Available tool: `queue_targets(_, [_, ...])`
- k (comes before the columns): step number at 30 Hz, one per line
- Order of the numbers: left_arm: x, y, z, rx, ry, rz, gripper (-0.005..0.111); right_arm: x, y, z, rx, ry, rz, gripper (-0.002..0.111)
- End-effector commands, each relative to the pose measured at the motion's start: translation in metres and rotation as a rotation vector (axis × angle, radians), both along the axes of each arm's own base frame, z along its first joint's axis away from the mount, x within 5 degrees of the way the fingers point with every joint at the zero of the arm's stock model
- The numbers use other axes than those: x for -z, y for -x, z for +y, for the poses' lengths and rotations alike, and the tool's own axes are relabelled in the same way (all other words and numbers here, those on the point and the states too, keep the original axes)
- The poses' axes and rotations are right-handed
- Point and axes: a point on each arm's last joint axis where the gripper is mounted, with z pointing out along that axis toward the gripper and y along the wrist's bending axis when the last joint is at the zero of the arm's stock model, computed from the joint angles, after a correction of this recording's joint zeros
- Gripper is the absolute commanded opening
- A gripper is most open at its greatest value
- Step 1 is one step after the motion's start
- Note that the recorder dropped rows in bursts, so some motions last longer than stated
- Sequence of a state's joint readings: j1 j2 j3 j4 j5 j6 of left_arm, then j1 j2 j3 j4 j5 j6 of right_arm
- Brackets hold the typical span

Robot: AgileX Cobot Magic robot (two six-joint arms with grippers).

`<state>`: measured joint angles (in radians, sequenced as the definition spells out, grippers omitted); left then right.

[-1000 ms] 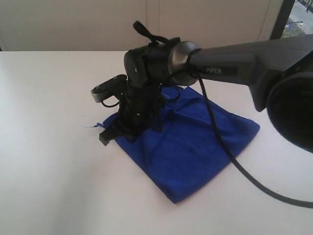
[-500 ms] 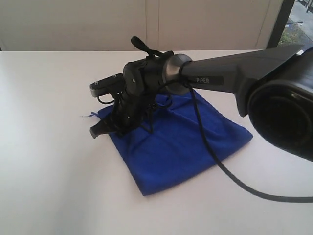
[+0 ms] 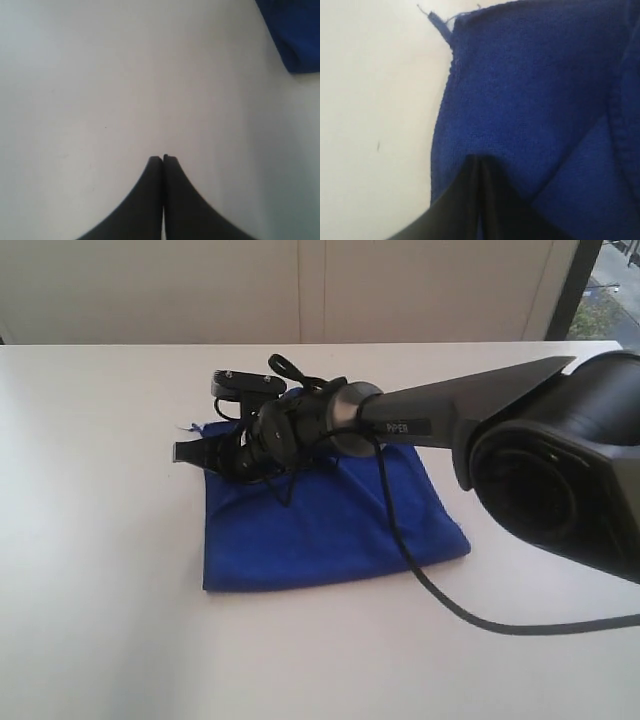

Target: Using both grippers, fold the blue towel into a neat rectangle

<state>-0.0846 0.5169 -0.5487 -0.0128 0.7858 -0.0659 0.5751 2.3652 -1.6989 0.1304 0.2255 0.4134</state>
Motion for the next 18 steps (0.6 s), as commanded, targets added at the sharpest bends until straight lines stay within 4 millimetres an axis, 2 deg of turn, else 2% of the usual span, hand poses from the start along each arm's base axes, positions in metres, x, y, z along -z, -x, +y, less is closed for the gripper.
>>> queue_targets(1, [0.001, 0.001, 0.000, 0.002, 0.007, 0.006, 0.000, -0.009, -0.001, -0.011, 0.028, 0.000, 0.026, 0.000])
queue_targets(7, [0.001, 0.001, 0.000, 0.002, 0.007, 0.006, 0.000, -0.080, 0.001, -0.018, -0.003, -0.031, -0.100, 0.000])
queue_targets(11, [0.001, 0.001, 0.000, 0.001, 0.007, -0.001, 0.000, -0.113, 0.005, -0.039, -0.053, 0.061, -0.108, 0.000])
queue_targets(14, [0.001, 0.001, 0.000, 0.001, 0.007, -0.003, 0.000, -0.120, 0.010, -0.063, -0.102, 0.210, -0.038, 0.000])
queue_targets(18, [0.001, 0.001, 0.000, 0.001, 0.008, -0.007, 0.000, -0.113, 0.013, -0.101, -0.141, 0.462, 0.114, 0.000])
